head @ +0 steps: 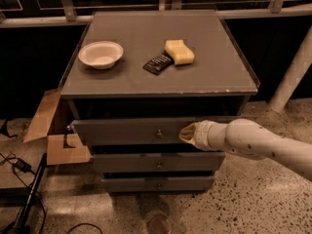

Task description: Close top drawer

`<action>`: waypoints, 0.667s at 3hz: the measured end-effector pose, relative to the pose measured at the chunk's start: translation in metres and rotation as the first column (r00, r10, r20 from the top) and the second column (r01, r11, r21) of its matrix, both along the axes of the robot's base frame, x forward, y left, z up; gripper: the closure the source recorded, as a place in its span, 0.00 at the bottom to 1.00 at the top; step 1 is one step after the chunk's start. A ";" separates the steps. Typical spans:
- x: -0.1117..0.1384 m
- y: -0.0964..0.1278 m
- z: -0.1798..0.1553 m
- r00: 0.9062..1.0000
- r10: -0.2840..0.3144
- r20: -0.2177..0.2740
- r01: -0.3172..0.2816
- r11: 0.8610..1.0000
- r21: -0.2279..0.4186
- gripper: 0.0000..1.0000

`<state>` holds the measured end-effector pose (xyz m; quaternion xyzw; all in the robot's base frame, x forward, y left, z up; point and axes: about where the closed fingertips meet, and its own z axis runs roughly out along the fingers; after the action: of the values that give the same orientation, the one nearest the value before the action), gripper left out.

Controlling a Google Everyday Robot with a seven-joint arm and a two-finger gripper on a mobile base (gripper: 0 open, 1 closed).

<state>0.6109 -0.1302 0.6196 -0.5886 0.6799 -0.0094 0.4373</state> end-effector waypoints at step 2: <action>-0.110 -0.019 0.009 0.963 0.162 -0.215 -0.182 0.980 -0.079 1.00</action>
Offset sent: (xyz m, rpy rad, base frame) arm -0.1961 -0.0394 0.0174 -0.1408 0.3732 0.2912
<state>0.5008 -0.1492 0.6289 -0.6639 0.6669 0.0566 0.3336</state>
